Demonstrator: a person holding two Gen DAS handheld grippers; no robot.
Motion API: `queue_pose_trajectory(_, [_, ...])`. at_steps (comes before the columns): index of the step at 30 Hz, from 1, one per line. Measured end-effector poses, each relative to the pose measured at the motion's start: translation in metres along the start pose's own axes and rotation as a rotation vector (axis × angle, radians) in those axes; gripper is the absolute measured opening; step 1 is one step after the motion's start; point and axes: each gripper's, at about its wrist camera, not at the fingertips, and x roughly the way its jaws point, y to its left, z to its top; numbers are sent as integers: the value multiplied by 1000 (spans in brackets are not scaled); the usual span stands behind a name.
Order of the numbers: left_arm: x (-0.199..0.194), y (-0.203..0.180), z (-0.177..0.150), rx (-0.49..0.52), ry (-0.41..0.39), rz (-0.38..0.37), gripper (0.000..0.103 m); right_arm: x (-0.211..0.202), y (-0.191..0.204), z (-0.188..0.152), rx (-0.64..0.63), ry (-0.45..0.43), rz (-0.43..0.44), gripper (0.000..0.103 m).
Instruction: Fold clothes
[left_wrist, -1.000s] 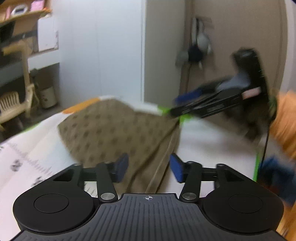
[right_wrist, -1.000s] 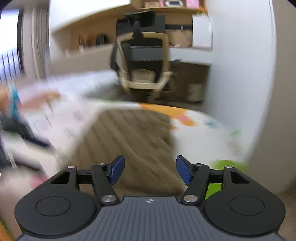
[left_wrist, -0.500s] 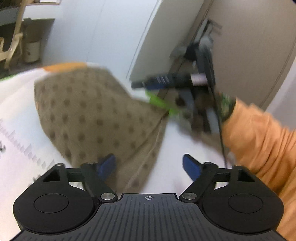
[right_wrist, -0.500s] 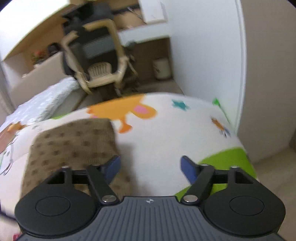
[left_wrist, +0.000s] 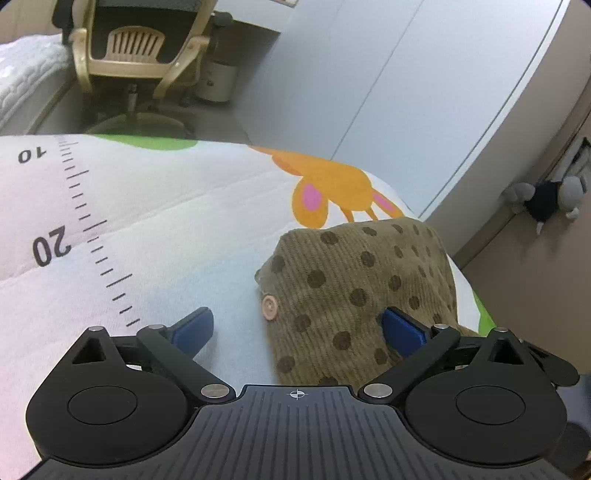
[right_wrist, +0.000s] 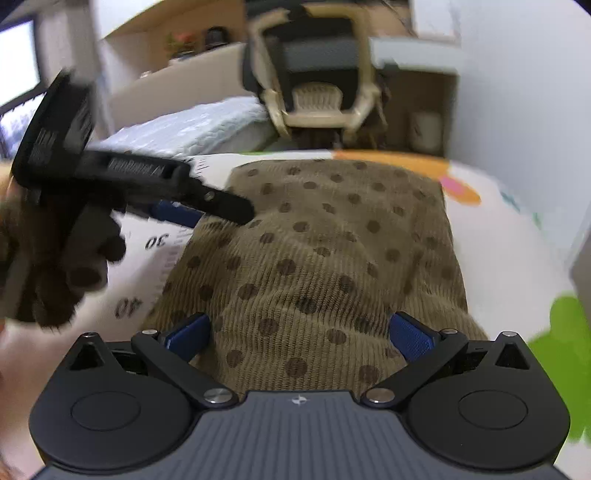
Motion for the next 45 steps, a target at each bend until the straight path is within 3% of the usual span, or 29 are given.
queue_pose_trajectory(4, [1,7,2,-14,1,-9,103,-9,-21,-4,212,-29,69,103])
queue_pose_trajectory(7, [0,9,3,-22,2,-16,103,-16,-21,-8,168,-30,78,103])
queue_pose_trajectory(11, [-3,6,5,-1,-3,-15,103,-33,-16,3,50,-117,-68,103])
queue_pose_trajectory(14, [-11,6,2,2,-20,-100,103,-36,-16,11,-38,-163,-244,103])
queue_pose_trajectory(18, [-13,12,-14,-31,-2,-219,103,-5,-11,-4,-204,-103,-449,103])
queue_pose_trajectory(20, [-7,14,-22,-51,1,-229,103,5,-8,-14,-267,-101,-513,103])
queue_pose_trajectory(22, [-3,10,-24,-60,-5,-264,103,3,-7,-13,-268,-96,-515,103])
queue_pose_trajectory(24, [3,4,-21,-102,23,-349,103,3,-9,-12,-255,-90,-507,103])
queue_pose_trajectory(28, [-5,2,-11,-118,-14,-367,103,3,-18,-14,-186,-88,-478,103])
queue_pose_trajectory(32, [12,13,-7,-157,26,-286,102,3,-28,-14,-96,-91,-427,103])
queue_pose_trajectory(34, [15,8,-13,-119,18,-284,102,-4,-31,-7,-75,-95,-403,103])
queue_pose_trajectory(36, [14,-2,-20,-63,23,-281,85,-11,-34,0,-58,-109,-397,103])
queue_pose_trajectory(37, [14,-8,-23,-41,14,-250,82,-14,-34,3,-53,-125,-412,103])
queue_pose_trajectory(41, [9,-14,-26,-39,-14,-205,77,17,-20,-2,-194,-64,-493,103])
queue_pose_trajectory(45, [1,4,-23,-92,-21,-239,75,32,20,-9,-366,-142,-565,103])
